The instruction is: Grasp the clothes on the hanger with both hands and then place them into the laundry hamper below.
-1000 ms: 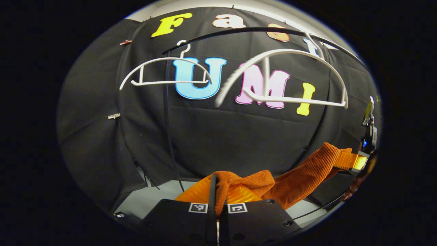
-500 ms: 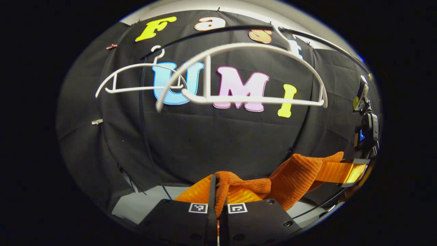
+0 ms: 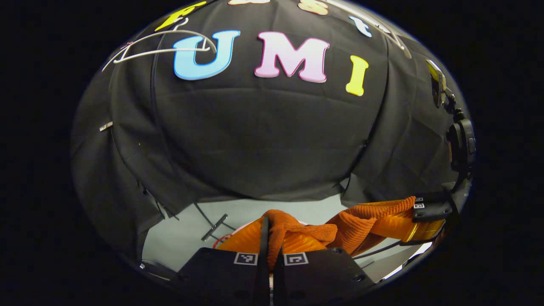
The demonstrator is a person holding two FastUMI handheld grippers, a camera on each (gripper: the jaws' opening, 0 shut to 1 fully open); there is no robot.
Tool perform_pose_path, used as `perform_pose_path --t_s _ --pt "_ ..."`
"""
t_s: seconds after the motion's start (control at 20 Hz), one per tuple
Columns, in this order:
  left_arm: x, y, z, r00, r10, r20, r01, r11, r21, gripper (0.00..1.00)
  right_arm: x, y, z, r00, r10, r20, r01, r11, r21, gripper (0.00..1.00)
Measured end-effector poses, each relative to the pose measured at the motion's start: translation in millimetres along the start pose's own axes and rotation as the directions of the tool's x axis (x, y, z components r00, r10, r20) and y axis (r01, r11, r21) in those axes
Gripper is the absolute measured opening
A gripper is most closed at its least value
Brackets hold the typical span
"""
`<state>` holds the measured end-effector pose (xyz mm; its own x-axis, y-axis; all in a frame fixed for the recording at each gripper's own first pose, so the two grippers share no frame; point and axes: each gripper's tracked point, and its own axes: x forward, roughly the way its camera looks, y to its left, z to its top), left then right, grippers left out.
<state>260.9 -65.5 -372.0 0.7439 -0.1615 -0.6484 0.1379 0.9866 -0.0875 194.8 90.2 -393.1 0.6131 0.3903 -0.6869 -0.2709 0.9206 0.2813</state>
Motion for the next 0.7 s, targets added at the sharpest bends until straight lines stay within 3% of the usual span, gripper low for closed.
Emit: perform_pose_path --t_s 0.1,0.15,0.3,0.4,0.55,0.7 --pt "6 -3 -19 0.997 -0.004 -0.071 0.005 1.000 0.004 0.07 -1 -8 -18 0.999 -0.027 -0.048 0.027 1.000 -0.003 0.11" --pt "6 -6 -27 0.995 -0.015 -0.097 0.016 1.000 0.008 0.12 2 -12 -23 0.997 -0.044 -0.057 0.044 0.999 -0.007 0.33" --pt "9 2 -34 0.995 -0.012 -0.096 0.014 1.000 0.020 0.61 2 -24 -20 0.994 -0.102 -0.038 0.101 0.995 -0.023 1.00" --pt "1 7 -39 0.996 0.001 -0.089 0.000 1.000 0.016 0.94 0 -33 -18 0.989 -0.147 -0.025 0.146 0.989 -0.032 0.99" --pt "-8 8 -31 0.997 -0.006 -0.071 0.005 1.000 -0.006 0.95 -6 -41 -14 0.980 -0.198 -0.008 0.197 0.980 -0.035 0.99" --pt "-18 11 -24 0.999 -0.003 -0.045 0.003 1.000 0.000 0.95 -20 -36 -2 0.980 -0.197 0.041 0.196 0.980 0.015 0.99"
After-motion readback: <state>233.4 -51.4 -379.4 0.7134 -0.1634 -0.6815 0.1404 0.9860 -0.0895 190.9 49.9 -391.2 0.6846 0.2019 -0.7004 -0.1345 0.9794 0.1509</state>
